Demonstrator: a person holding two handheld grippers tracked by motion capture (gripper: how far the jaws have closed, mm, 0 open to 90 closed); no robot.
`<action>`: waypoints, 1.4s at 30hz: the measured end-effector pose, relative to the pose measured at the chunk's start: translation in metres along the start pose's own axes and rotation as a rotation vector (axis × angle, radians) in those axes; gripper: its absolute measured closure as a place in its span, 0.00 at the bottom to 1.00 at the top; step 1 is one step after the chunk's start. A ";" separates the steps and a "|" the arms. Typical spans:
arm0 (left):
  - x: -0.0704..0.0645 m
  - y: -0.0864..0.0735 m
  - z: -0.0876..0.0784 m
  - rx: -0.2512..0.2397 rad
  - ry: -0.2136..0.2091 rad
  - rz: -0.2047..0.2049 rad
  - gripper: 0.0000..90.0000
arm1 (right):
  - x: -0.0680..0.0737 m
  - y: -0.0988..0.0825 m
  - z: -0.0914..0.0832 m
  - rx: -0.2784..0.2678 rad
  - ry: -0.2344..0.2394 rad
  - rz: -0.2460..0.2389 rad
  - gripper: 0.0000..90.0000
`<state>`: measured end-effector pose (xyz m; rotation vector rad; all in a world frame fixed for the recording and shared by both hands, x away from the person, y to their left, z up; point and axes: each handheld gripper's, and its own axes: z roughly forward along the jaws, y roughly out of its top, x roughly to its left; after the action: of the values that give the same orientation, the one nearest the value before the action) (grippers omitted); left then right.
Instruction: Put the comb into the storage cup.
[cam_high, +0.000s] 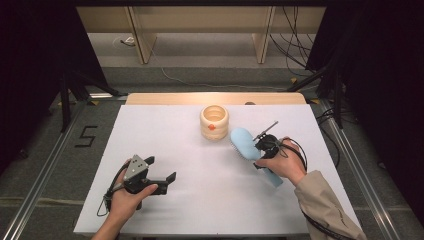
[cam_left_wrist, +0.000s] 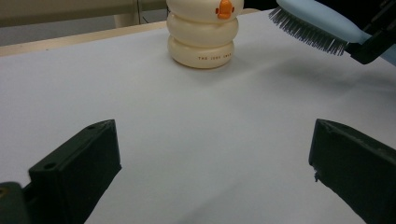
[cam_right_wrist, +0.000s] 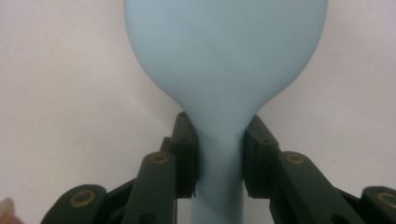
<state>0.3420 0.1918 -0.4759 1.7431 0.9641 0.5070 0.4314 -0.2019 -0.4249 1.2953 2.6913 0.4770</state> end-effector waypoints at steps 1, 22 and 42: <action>0.000 0.000 0.000 0.000 0.000 0.000 0.02 | 0.000 0.000 -0.001 -0.020 0.005 -0.002 0.78; 0.000 0.000 0.000 -0.001 -0.001 -0.001 0.02 | 0.002 0.004 -0.009 -0.235 0.028 0.016 0.78; 0.000 0.000 0.000 -0.001 -0.001 0.000 0.02 | 0.007 0.006 -0.013 -0.418 0.047 0.000 0.78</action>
<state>0.3419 0.1915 -0.4759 1.7424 0.9635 0.5061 0.4285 -0.1958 -0.4098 1.1728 2.4394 1.0142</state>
